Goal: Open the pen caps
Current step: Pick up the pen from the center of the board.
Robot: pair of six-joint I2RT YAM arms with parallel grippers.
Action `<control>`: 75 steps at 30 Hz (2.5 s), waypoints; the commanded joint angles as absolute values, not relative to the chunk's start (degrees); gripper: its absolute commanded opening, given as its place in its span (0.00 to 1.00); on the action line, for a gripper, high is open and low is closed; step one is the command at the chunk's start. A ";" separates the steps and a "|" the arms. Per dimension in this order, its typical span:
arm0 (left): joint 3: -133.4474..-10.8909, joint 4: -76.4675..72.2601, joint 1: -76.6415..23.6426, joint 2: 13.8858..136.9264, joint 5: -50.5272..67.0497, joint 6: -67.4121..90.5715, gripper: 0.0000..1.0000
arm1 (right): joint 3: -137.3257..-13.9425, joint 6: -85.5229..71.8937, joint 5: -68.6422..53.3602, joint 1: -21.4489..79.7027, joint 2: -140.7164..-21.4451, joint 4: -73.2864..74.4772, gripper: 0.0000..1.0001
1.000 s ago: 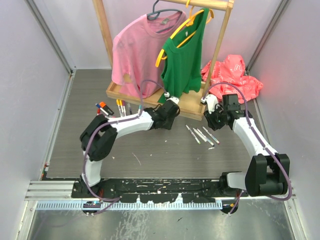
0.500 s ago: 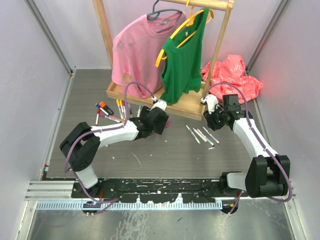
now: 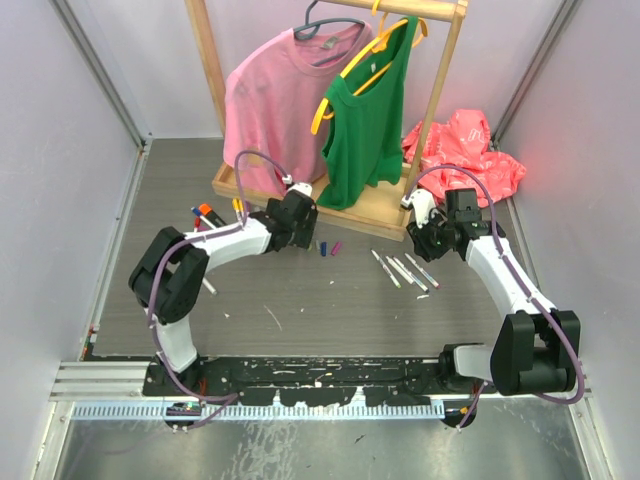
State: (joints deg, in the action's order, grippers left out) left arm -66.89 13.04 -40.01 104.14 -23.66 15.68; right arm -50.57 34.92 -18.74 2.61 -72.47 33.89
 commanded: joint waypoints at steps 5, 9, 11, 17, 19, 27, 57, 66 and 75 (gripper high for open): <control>-73.43 17.62 -34.45 107.65 -17.60 17.55 0.74 | -50.58 35.91 -19.95 2.46 -71.04 32.87 0.36; -74.79 18.75 -32.58 109.17 -16.30 18.04 0.71 | -50.58 35.95 -20.08 2.46 -71.11 32.87 0.36; -75.17 19.09 -31.70 109.69 -15.47 18.11 0.68 | -50.60 35.97 -20.13 2.44 -71.21 32.96 0.36; -75.88 19.66 -30.18 111.27 -13.02 18.20 0.56 | -50.63 36.10 -20.30 2.46 -71.38 33.12 0.36; -76.08 19.84 -30.06 111.63 -12.52 18.19 0.52 | -50.63 36.13 -20.30 2.46 -71.46 33.14 0.36; -76.15 20.21 -29.67 112.49 -11.24 18.71 0.39 | -50.63 36.31 -20.56 2.46 -71.50 33.22 0.36; -58.99 8.55 -29.05 93.31 -0.10 23.34 0.00 | -51.58 35.24 -33.12 2.46 -64.87 34.63 0.37; -40.49 -13.35 -30.02 75.38 14.04 30.75 0.00 | -51.90 26.87 -55.40 2.46 -57.24 28.83 0.41; -27.22 -37.56 -42.10 61.11 8.71 34.64 0.00 | -48.29 7.52 -69.17 2.38 -55.84 9.22 0.48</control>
State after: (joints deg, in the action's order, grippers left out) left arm -29.28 -20.88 -36.36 65.01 11.70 33.26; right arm -50.22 16.03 -62.33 2.61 -56.75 19.79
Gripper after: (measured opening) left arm 0.139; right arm 0.453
